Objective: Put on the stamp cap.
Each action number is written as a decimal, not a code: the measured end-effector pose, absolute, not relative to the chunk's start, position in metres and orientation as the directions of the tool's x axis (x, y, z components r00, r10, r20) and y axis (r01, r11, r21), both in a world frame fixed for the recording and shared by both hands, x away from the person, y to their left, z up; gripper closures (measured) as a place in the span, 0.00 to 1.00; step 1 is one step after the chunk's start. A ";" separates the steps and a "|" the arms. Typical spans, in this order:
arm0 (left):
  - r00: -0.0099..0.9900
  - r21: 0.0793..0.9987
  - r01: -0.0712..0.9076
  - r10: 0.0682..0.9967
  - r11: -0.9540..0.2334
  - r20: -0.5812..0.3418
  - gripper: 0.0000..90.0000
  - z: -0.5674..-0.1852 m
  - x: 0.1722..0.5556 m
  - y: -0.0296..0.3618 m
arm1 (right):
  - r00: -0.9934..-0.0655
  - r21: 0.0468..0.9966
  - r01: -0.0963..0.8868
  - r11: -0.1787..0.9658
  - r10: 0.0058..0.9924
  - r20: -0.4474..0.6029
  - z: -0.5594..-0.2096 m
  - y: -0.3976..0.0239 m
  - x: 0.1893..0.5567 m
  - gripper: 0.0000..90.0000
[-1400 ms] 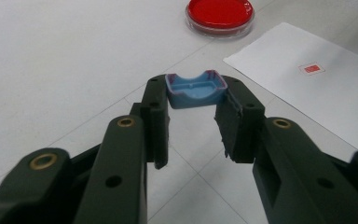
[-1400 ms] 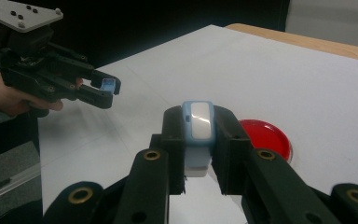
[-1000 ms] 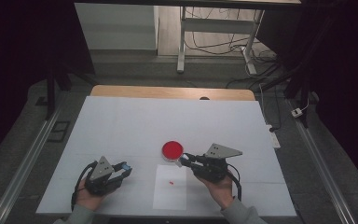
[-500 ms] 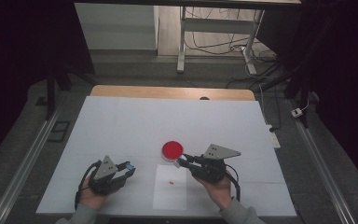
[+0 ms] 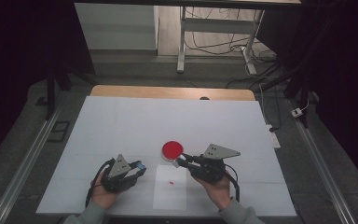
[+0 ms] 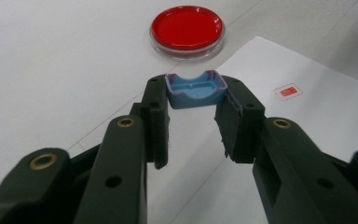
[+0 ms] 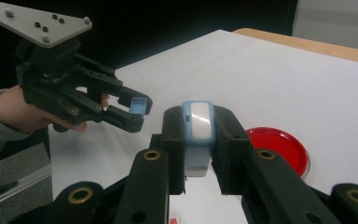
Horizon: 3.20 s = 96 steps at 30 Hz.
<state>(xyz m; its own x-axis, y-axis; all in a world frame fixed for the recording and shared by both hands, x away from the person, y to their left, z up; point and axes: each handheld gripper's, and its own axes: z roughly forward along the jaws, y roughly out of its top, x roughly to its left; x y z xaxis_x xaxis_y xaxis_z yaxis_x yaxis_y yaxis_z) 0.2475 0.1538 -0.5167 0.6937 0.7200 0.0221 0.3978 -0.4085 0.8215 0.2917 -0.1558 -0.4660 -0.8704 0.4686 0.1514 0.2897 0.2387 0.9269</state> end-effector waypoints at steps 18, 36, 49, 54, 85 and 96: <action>0.714 0.821 0.379 0.699 -0.427 0.034 0.72 -0.515 0.258 0.128 | -0.867 0.930 0.291 0.223 0.472 0.159 -0.462 -0.156 0.291 0.83; 0.744 0.836 0.352 0.668 -0.421 0.023 0.72 -0.507 0.269 0.099 | -0.858 0.941 0.281 0.189 0.489 0.158 -0.454 -0.165 0.292 0.83; 0.792 0.819 0.324 0.610 -0.474 0.039 0.72 -0.514 0.270 0.068 | -0.864 0.939 0.281 0.199 0.478 0.157 -0.456 -0.160 0.290 0.83; 0.791 0.817 0.309 0.608 -0.487 0.063 0.72 -0.515 0.268 0.062 | -0.866 0.936 0.285 0.207 0.474 0.159 -0.459 -0.158 0.290 0.83; 0.785 0.825 0.294 0.614 -0.482 0.079 0.72 -0.513 0.265 0.062 | -0.850 0.914 0.326 0.240 0.498 0.173 -0.472 -0.152 0.291 0.83; 0.784 0.825 0.291 0.614 -0.485 0.085 0.72 -0.513 0.265 0.062 | -0.844 0.911 0.335 0.239 0.506 0.178 -0.473 -0.151 0.291 0.83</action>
<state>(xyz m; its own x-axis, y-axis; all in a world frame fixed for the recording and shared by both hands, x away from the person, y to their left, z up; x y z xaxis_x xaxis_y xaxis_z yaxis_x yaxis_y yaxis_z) 0.2646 0.0615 -0.5131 0.7843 0.6145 0.0853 0.2906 -0.4854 0.8246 0.2914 -0.1512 -0.4731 -0.8443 0.5055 0.1779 0.3350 0.2387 0.9115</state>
